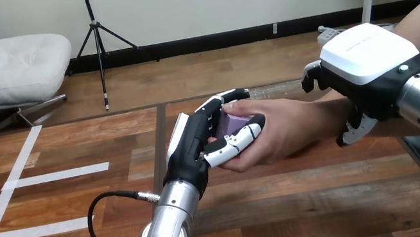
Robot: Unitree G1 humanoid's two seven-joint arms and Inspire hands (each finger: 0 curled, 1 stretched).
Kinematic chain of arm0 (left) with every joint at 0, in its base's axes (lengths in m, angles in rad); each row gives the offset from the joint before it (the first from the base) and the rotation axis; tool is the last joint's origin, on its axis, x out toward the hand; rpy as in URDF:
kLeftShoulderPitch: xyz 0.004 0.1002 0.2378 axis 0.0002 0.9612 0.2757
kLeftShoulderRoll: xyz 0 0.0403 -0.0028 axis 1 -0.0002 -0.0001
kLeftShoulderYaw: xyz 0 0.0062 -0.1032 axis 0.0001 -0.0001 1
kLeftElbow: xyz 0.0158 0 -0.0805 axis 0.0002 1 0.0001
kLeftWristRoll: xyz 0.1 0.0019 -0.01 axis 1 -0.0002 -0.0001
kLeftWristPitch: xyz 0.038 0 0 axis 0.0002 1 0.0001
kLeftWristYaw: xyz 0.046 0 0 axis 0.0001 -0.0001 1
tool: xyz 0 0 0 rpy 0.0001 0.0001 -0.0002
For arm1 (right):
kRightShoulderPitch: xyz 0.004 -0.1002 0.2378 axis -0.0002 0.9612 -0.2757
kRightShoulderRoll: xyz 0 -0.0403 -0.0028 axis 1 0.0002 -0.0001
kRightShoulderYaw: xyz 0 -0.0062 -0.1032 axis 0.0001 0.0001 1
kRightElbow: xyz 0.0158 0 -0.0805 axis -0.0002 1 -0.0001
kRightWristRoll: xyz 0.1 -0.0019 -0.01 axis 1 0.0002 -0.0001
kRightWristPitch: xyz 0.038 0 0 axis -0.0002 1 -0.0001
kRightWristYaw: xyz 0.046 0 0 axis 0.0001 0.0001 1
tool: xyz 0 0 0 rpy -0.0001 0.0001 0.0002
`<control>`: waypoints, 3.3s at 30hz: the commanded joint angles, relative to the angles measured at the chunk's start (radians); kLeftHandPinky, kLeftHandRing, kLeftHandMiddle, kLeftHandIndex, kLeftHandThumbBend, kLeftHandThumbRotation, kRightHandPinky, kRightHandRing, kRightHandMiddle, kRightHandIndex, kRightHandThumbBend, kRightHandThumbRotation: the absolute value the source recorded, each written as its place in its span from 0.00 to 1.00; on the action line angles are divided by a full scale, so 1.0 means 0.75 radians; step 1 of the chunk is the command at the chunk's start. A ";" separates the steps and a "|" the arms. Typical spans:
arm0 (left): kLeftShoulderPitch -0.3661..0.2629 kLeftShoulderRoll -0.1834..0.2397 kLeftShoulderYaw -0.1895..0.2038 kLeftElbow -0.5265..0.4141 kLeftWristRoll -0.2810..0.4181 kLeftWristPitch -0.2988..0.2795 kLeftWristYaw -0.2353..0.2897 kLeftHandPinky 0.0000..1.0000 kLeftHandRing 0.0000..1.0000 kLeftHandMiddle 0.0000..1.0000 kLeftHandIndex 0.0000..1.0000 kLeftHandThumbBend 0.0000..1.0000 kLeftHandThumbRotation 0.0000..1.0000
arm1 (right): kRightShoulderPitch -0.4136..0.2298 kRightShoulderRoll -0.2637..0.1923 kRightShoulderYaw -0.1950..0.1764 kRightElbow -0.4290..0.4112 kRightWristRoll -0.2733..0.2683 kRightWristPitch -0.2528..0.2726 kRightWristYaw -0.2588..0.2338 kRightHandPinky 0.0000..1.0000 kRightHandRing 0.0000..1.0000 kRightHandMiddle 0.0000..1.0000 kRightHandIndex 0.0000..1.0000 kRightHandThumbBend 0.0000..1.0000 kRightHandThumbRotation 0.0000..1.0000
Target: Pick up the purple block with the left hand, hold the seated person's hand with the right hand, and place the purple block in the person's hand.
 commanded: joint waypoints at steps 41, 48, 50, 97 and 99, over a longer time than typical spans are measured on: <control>-0.052 -0.065 -0.004 -0.116 -0.039 -0.057 -0.033 0.57 0.69 0.75 0.73 0.61 0.30 | 0.035 -0.020 -0.121 -0.106 0.056 0.006 -0.076 0.53 0.63 0.69 0.69 0.83 0.00; 0.006 -0.062 0.014 -0.195 -0.089 -0.088 -0.043 0.60 0.70 0.75 0.75 0.59 0.31 | 0.119 0.009 -0.180 -0.204 0.093 0.017 -0.114 0.51 0.61 0.67 0.67 0.86 0.00; 0.021 -0.060 0.016 -0.215 -0.103 -0.097 -0.049 0.62 0.72 0.76 0.76 0.58 0.34 | 0.139 0.020 -0.194 -0.231 0.100 0.026 -0.116 0.50 0.61 0.67 0.67 0.86 0.00; 0.450 -0.015 0.085 -0.714 -0.204 -0.392 0.012 0.64 0.73 0.78 0.79 0.46 0.34 | 0.715 0.472 -0.342 -0.492 0.348 -0.196 -0.803 0.49 0.62 0.66 0.68 0.59 0.00; 0.470 -0.017 0.085 -0.735 -0.196 -0.397 0.028 0.64 0.73 0.78 0.79 0.47 0.34 | 0.729 0.490 -0.338 -0.474 0.355 -0.230 -0.841 0.50 0.62 0.67 0.68 0.58 0.01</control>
